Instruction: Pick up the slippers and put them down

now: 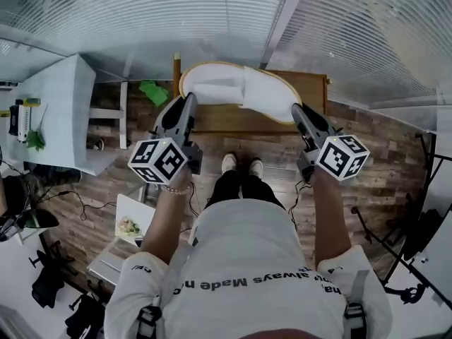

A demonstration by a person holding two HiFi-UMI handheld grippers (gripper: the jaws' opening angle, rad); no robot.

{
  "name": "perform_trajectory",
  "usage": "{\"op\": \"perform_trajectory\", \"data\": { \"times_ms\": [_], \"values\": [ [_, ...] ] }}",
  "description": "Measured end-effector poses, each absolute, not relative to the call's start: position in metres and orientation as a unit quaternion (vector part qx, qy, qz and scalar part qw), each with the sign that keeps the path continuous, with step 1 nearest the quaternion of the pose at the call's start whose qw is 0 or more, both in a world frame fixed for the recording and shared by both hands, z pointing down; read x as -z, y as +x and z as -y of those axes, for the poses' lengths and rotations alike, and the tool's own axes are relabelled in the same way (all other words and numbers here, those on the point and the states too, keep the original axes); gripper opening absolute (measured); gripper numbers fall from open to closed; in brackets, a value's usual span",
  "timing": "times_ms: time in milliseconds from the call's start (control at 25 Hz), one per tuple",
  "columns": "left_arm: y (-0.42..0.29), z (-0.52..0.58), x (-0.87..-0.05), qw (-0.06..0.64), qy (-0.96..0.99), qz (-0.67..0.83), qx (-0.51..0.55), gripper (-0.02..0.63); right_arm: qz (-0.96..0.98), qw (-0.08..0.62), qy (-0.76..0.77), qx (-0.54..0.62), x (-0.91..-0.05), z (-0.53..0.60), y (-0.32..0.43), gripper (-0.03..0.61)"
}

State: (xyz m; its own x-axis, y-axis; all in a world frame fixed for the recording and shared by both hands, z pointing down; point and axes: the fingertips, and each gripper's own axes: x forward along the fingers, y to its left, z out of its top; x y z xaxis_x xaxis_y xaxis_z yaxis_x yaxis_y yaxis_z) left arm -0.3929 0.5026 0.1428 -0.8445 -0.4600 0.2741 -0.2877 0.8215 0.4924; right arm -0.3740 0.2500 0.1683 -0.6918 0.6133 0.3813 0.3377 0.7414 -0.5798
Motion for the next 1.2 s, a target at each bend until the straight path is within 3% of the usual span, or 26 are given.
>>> {"op": "perform_trajectory", "data": {
  "times_ms": [520, 1200],
  "values": [
    [-0.355, -0.499, -0.048, 0.135, 0.213, 0.937, 0.241, 0.049, 0.901, 0.225, -0.288, -0.234, -0.073, -0.245, -0.350, 0.043],
    [-0.350, -0.507, -0.035, 0.130, 0.234, 0.935, 0.233, 0.049, 0.912, 0.205, -0.273, -0.228, -0.062, -0.253, -0.341, 0.043]
  ]
}}
